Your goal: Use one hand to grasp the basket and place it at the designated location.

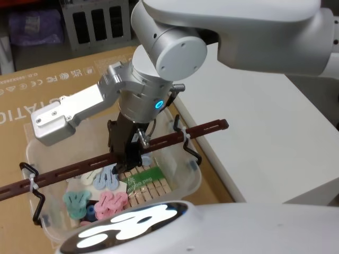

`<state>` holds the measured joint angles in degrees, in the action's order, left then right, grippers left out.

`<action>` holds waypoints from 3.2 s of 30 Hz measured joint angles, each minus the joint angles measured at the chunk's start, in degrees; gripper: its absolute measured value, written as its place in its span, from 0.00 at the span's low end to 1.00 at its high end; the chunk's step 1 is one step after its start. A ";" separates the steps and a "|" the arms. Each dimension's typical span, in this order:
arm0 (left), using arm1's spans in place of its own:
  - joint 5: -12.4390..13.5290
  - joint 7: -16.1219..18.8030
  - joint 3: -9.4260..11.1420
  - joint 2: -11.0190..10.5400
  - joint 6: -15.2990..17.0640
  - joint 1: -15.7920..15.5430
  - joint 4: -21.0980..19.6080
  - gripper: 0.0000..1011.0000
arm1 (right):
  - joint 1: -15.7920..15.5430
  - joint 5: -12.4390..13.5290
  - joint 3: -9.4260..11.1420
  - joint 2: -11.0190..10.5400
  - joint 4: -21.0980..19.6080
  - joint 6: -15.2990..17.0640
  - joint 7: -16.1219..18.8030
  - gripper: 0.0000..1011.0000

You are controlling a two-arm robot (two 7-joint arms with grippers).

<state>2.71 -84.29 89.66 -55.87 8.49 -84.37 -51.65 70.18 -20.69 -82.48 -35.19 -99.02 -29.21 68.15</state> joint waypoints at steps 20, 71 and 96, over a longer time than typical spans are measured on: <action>0.00 0.00 0.00 0.00 0.00 0.00 0.00 0.00 | 0.63 0.83 0.14 -0.25 0.48 0.79 0.36 0.45; 0.00 0.00 0.00 0.00 0.00 0.00 0.00 0.00 | 2.86 10.56 12.80 -9.14 -4.06 -1.55 -0.50 0.99; 0.00 0.00 0.00 0.00 0.00 0.00 -0.01 0.00 | 0.73 2.68 5.52 -3.25 -2.86 1.32 1.17 0.99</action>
<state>2.71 -84.29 89.66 -55.87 8.49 -84.37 -51.66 70.90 -18.01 -76.96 -38.44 -101.87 -27.89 69.32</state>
